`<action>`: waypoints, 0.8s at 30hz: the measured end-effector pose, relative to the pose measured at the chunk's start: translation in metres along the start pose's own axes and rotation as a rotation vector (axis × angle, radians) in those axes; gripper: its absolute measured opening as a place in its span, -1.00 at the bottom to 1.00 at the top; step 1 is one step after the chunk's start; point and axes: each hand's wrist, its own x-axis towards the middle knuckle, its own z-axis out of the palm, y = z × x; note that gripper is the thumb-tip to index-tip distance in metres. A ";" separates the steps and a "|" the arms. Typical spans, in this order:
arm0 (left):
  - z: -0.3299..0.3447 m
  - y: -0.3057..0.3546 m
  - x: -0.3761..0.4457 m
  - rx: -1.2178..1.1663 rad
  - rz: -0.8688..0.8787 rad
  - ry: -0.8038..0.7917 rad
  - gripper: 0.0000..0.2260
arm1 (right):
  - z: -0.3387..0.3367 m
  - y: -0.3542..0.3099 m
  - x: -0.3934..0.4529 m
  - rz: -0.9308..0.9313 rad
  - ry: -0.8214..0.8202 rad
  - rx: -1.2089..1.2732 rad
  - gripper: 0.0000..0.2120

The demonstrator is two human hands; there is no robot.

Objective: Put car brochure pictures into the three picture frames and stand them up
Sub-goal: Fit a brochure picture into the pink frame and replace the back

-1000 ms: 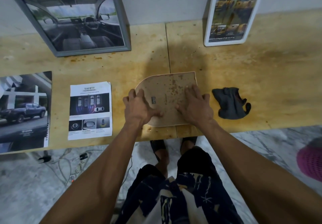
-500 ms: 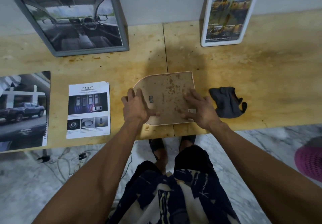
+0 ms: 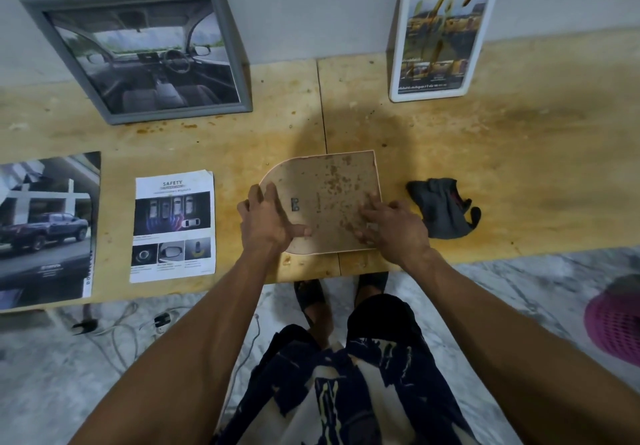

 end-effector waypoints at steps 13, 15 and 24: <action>0.005 -0.015 -0.010 -0.209 -0.293 0.129 -0.49 | 0.005 -0.031 0.004 -0.070 0.166 0.039 -0.49; 0.006 -0.014 -0.008 -0.307 -0.361 0.113 -0.51 | 0.001 -0.034 0.004 -0.055 0.135 0.050 -0.50; -0.019 -0.005 -0.013 -0.722 -0.522 0.144 -0.65 | -0.026 -0.035 0.004 -0.045 -0.079 0.050 -0.24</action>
